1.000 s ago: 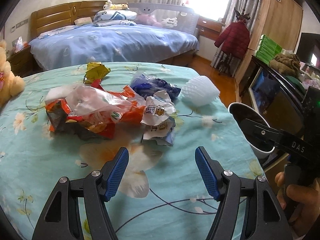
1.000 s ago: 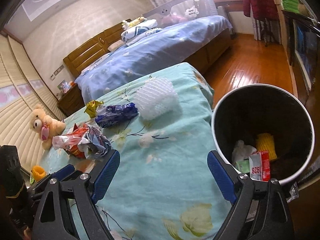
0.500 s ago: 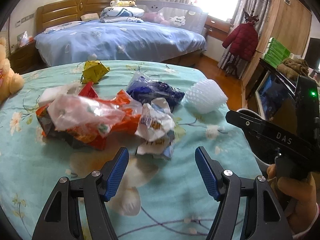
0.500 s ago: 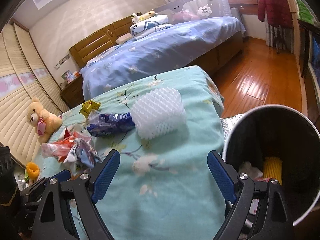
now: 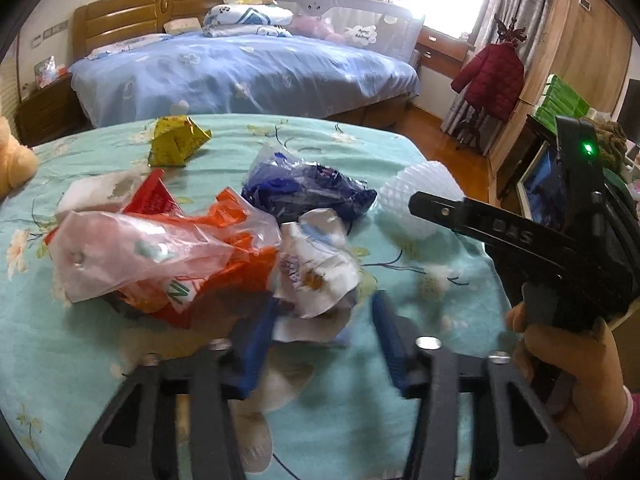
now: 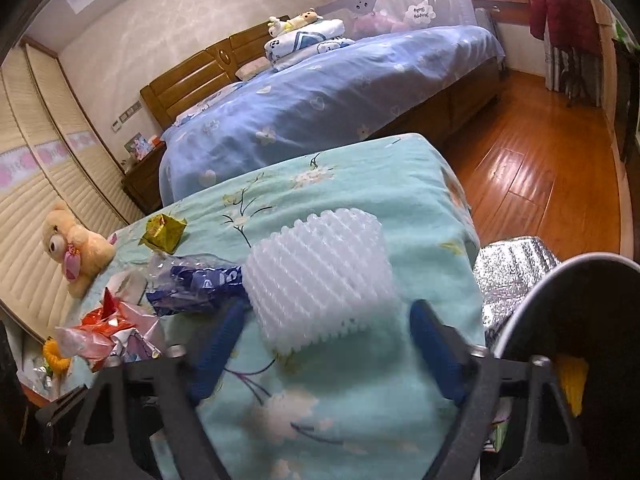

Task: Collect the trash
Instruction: 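Grasp the white snack wrapper with the left gripper while the right grasps the white foam net, then carry the wrapper and the foam net over the trash bin with both grippers, then open the left gripper to drop the wrapper while the right releases the foam net into the bin, then move both open grippers back over the trash on the bed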

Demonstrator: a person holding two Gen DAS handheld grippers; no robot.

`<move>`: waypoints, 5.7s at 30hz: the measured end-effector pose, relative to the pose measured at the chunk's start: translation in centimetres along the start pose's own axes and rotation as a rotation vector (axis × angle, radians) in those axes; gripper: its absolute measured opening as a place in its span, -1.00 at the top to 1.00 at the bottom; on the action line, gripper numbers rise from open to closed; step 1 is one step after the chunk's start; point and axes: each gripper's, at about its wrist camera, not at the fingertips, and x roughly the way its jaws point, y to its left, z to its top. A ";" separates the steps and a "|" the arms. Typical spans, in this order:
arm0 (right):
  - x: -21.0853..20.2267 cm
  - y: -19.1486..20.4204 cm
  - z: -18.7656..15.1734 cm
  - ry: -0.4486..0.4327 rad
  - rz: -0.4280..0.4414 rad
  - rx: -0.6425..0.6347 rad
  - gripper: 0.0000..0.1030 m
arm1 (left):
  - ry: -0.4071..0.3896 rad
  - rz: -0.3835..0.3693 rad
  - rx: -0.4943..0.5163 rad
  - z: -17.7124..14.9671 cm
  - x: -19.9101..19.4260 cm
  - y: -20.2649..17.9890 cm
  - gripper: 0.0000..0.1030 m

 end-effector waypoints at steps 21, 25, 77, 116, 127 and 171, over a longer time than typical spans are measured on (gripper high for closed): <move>-7.7 -0.7 -4.3 -0.087 -0.009 0.069 0.54 | -0.016 -0.088 0.092 -1.3 -2.0 -0.9 0.81; -9.2 -1.3 -5.4 -0.101 -0.018 0.098 0.54 | -0.031 -0.118 0.117 -1.7 -3.1 -1.9 0.84; -15.4 -13.1 -7.5 -0.119 -0.213 0.256 0.55 | -0.005 -0.247 0.372 0.2 1.7 -16.4 0.85; -15.8 -9.3 -8.1 -0.148 -0.166 0.256 -0.56 | -0.036 -0.158 0.244 -2.1 -1.1 -10.2 -0.39; -14.5 -2.7 -8.9 -0.155 -0.074 0.203 -0.66 | -0.141 -0.005 0.179 -6.2 -6.9 -3.2 -0.49; -2.2 12.9 -8.5 0.038 0.165 0.116 -0.67 | -0.099 0.228 0.025 -1.3 -5.3 13.2 -0.54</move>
